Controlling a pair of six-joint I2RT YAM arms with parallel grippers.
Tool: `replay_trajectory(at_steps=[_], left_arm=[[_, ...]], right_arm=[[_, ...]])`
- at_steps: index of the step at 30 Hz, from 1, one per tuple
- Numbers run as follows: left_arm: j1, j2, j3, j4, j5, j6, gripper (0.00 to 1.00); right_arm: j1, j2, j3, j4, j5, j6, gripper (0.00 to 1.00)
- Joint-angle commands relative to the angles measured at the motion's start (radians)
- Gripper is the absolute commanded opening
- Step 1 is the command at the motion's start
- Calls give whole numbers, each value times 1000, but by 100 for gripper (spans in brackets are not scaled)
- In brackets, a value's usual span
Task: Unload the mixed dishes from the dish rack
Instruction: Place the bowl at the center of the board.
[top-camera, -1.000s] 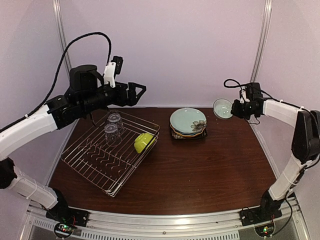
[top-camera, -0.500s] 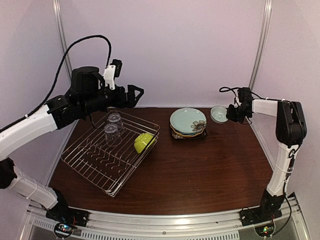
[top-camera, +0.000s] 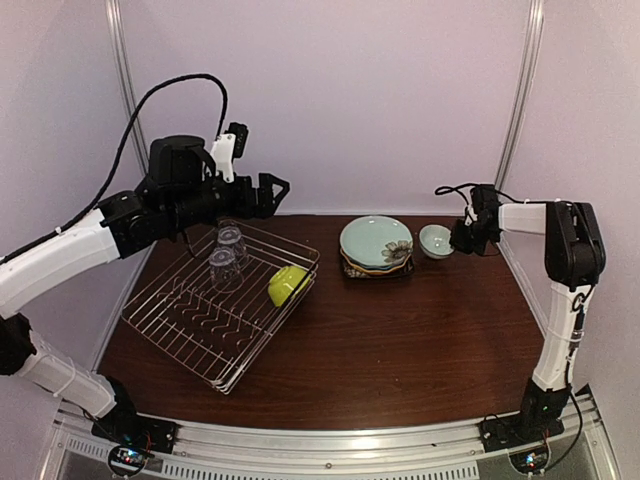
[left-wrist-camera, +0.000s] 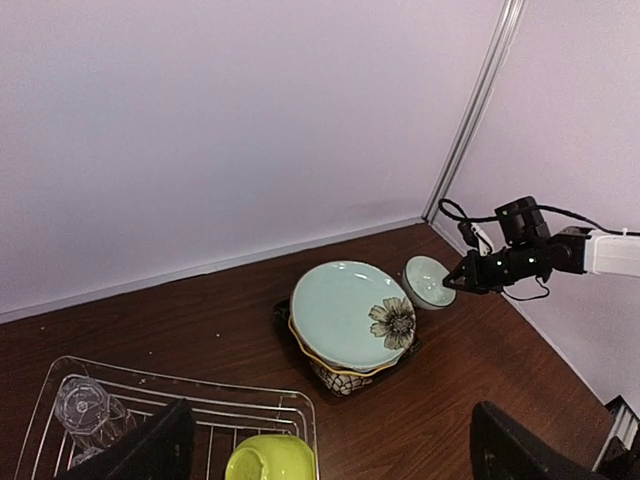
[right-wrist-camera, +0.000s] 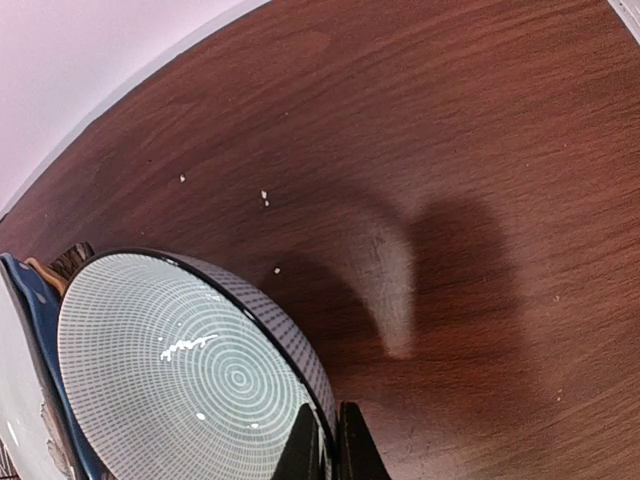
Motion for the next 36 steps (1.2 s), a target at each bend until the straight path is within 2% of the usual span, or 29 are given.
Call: replay_trajectory(at_steps=[1, 5, 10, 13, 17, 19, 21, 23, 31, 36], left_arm=[[-3, 19, 31, -18, -12, -5, 97], [-3, 18, 29, -19, -20, -5, 97], [-3, 26, 31, -33, -27, 4, 98], [-2, 39, 54, -78, -32, 36, 97], [52, 41, 47, -132, 73, 108, 97], [96, 19, -10, -101, 146, 145, 97], [131, -15, -79, -40, 197, 195, 97], [160, -38, -122, -3, 208, 241, 97], [205, -105, -327, 167, 205, 560, 97], [271, -117, -417, 198, 339, 650, 98]], right_arm=[[-11, 11, 36, -1, -2, -6, 4], [-12, 13, 36, -18, 7, -13, 8], [-13, 6, 33, -28, 9, -16, 27], [-13, 2, 34, -30, 9, -18, 33], [-13, -19, 39, -31, 8, -21, 45], [-12, -38, 42, -34, 7, -25, 57], [-12, -58, 42, -33, 5, -27, 75], [-13, -83, 39, -28, 5, -27, 98], [-12, -166, 37, -14, -38, -27, 100], [-14, -212, 22, 14, -78, -4, 100]])
